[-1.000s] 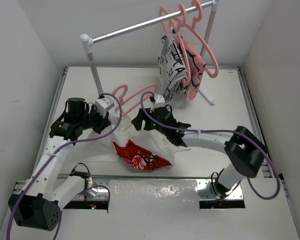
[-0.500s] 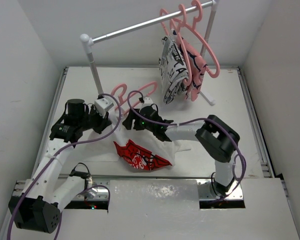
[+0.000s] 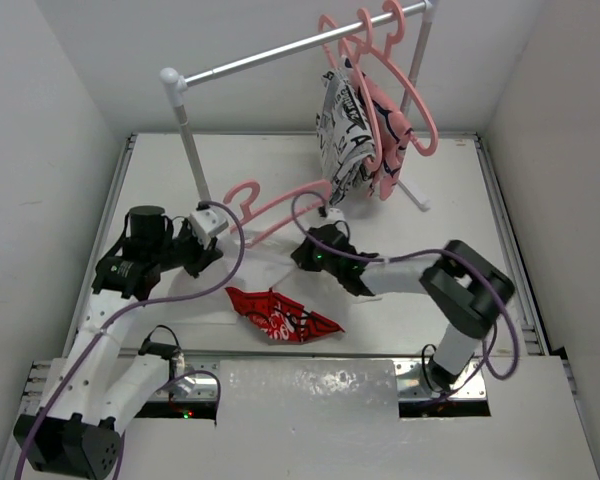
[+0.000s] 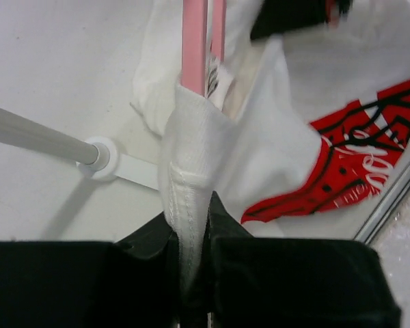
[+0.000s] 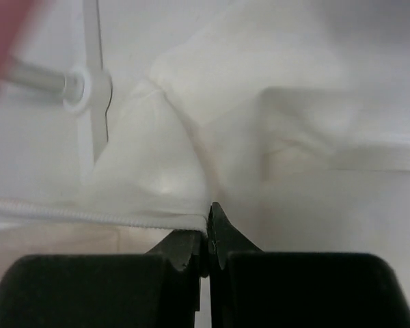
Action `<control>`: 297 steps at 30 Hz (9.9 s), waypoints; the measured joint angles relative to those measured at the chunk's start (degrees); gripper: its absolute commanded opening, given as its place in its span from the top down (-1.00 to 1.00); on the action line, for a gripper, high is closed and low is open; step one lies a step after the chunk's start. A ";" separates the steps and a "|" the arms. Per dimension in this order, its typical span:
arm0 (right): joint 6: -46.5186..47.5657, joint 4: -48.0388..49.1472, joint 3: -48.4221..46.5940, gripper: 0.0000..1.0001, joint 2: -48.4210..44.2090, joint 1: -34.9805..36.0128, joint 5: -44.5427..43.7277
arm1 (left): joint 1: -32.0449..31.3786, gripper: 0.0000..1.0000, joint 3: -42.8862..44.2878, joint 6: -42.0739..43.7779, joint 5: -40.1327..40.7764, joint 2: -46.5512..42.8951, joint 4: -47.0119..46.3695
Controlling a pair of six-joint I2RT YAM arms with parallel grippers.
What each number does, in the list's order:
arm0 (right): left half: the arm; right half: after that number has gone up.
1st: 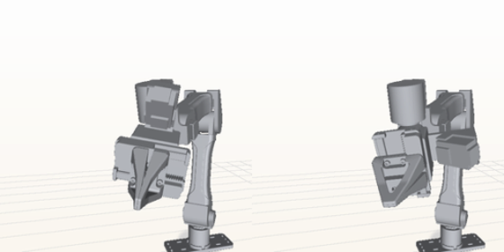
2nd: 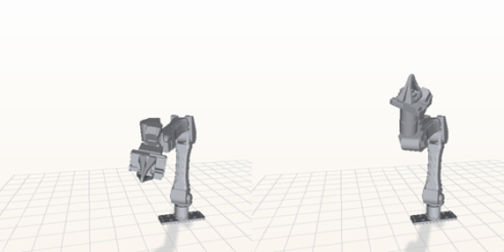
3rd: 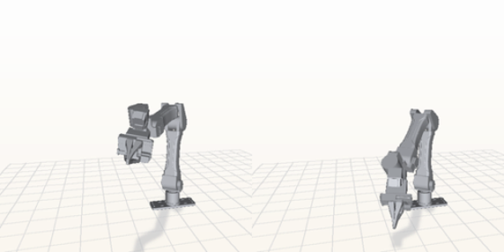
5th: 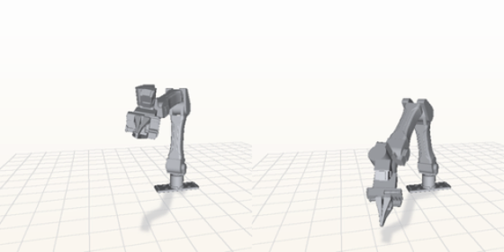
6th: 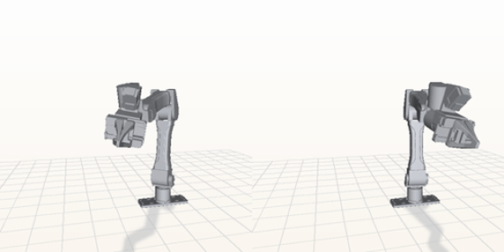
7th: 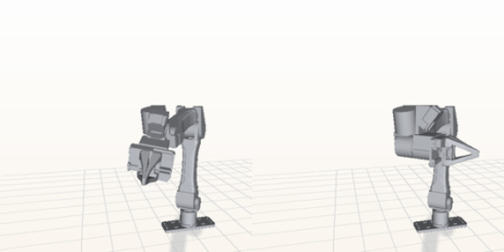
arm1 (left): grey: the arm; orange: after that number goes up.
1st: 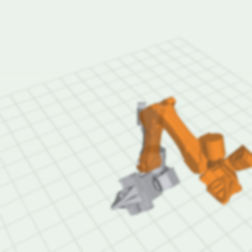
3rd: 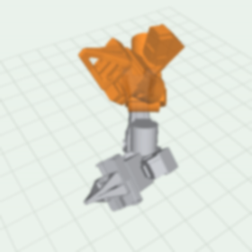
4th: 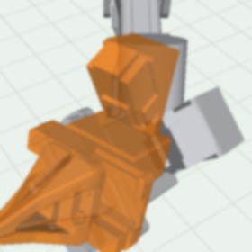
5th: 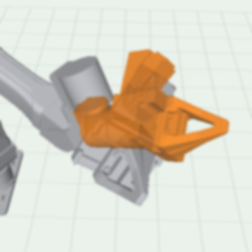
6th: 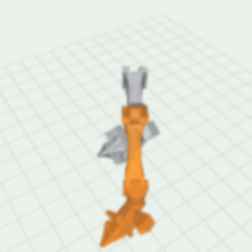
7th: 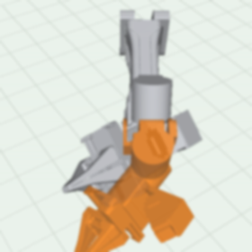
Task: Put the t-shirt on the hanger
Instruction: Place the T-shirt on the hanger, then place the hanger at the clothesline, then reset both arms
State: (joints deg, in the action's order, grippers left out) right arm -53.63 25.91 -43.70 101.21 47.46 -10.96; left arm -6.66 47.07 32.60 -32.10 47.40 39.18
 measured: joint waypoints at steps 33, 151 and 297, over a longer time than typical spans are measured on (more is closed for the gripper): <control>31.45 -18.23 9.79 1.00 -33.44 -6.27 -14.58 | -0.52 1.00 -8.31 34.53 2.01 -1.75 3.85; 79.80 -47.32 -25.66 -0.18 -8.55 -6.56 41.99 | -3.08 1.00 3.63 36.33 4.74 12.76 20.20; 19.85 -59.06 28.83 -0.98 -71.38 -19.39 -18.62 | -2.62 -0.59 -20.96 -10.25 30.64 -12.90 -24.63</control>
State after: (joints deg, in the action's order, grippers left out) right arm -33.78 -33.15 -14.87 29.82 28.08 -29.58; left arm -9.28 26.11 22.35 -1.45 34.50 14.55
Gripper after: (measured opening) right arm 0.986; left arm 0.798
